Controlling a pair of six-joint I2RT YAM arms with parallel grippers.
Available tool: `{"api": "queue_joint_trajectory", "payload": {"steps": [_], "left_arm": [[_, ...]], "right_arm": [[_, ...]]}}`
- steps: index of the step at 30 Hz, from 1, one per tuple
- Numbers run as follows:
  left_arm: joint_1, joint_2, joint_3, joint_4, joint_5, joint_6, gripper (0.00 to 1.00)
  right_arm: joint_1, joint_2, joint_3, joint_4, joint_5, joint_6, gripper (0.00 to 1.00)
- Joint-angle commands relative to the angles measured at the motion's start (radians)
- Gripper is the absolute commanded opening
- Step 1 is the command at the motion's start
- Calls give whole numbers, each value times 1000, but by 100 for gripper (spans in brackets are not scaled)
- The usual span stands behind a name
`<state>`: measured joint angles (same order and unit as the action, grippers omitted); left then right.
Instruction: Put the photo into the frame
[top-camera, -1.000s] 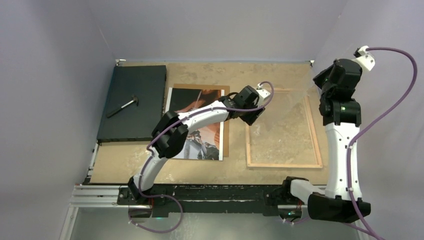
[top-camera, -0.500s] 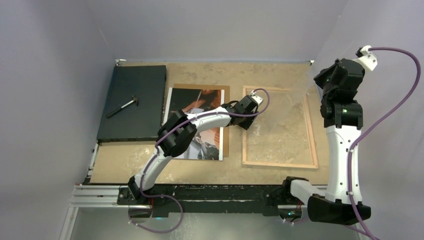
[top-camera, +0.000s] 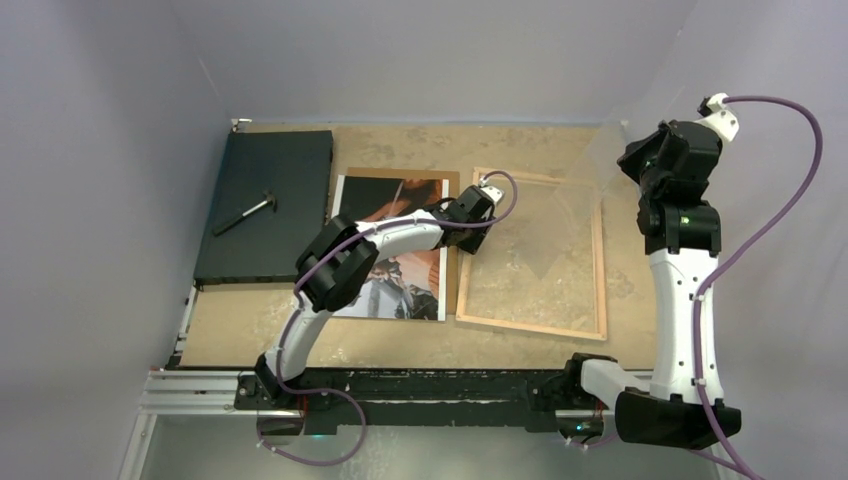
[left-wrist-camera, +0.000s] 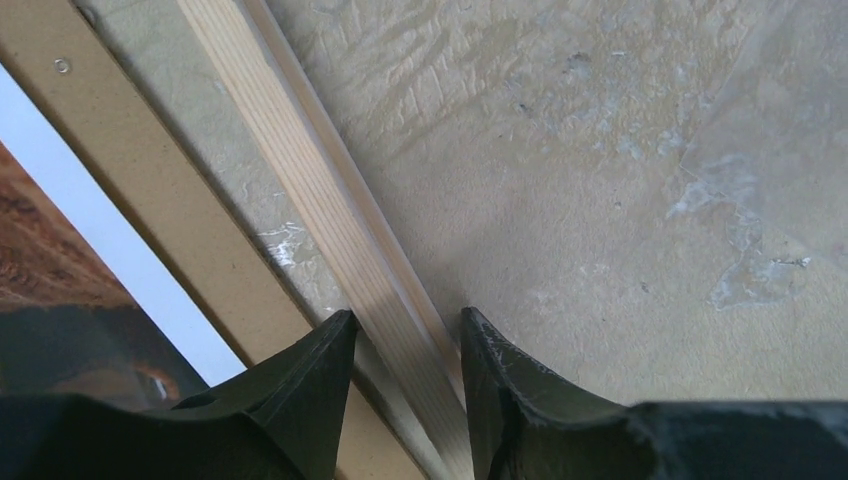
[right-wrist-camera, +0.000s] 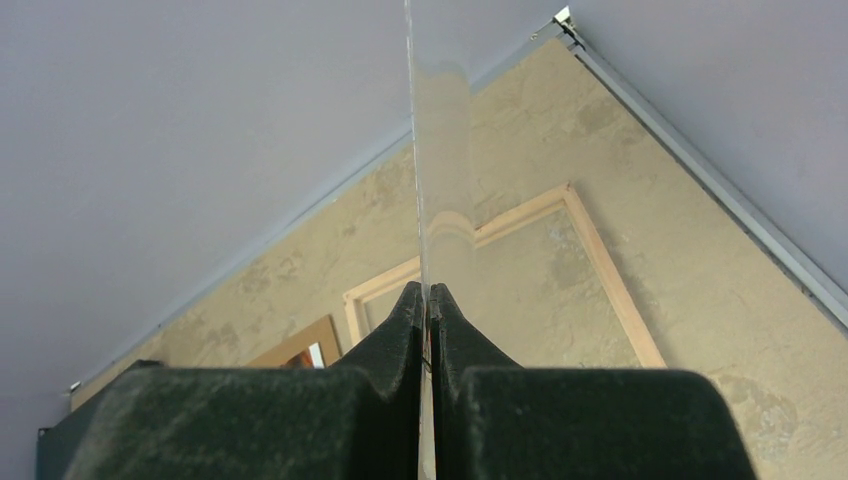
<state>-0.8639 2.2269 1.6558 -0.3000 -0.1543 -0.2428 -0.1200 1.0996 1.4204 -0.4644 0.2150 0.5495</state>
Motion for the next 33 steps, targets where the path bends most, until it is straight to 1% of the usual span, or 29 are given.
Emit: {"api": "queue_joint_trajectory", "payload": {"steps": [1, 4, 5, 7, 10, 12, 13, 14, 15, 17, 20, 22, 24, 26, 27, 30, 33], "left_arm": [[10, -43, 8, -57, 75, 15, 46], [29, -107, 49, -77, 143, 14, 55], [41, -135, 62, -86, 189, 15, 58], [65, -196, 100, -123, 253, 35, 66], [112, -313, 150, -188, 321, 100, 71], [135, -396, 168, -242, 342, 159, 73], [139, -436, 182, -273, 343, 201, 74], [141, -470, 197, -308, 334, 250, 76], [140, -514, 210, -334, 314, 290, 81], [142, -580, 203, -354, 250, 330, 85], [164, -665, 148, -351, 228, 347, 87], [194, -695, 120, -358, 271, 302, 88], [241, -712, 93, -359, 355, 260, 87], [317, -726, 55, -351, 502, 250, 86], [343, -733, 32, -345, 534, 250, 85], [413, -736, -23, -325, 605, 228, 85], [484, -731, -91, -274, 748, 189, 84]], "right_arm": [[-4, -3, 23, 62, -49, 2, 0], [-4, 7, 56, 58, -73, -3, 0], [-4, 11, 68, 57, -85, -3, 0], [-4, 20, 92, 56, -114, 3, 0], [-4, 40, 119, 60, -176, 24, 0], [-3, 59, 134, 80, -256, 44, 0], [-4, 64, 133, 112, -314, 53, 0], [-3, 70, 137, 141, -338, 64, 0], [-3, 76, 143, 161, -371, 64, 0], [-3, 85, 147, 208, -468, 96, 0], [-2, 87, 151, 295, -619, 132, 0], [-3, 78, 140, 392, -739, 166, 0], [-3, 72, 127, 487, -848, 200, 0], [-3, 76, 104, 569, -951, 239, 0], [-3, 75, 86, 611, -999, 265, 0], [-3, 60, 20, 687, -1050, 319, 0], [-3, 48, -38, 709, -1082, 330, 0]]}}
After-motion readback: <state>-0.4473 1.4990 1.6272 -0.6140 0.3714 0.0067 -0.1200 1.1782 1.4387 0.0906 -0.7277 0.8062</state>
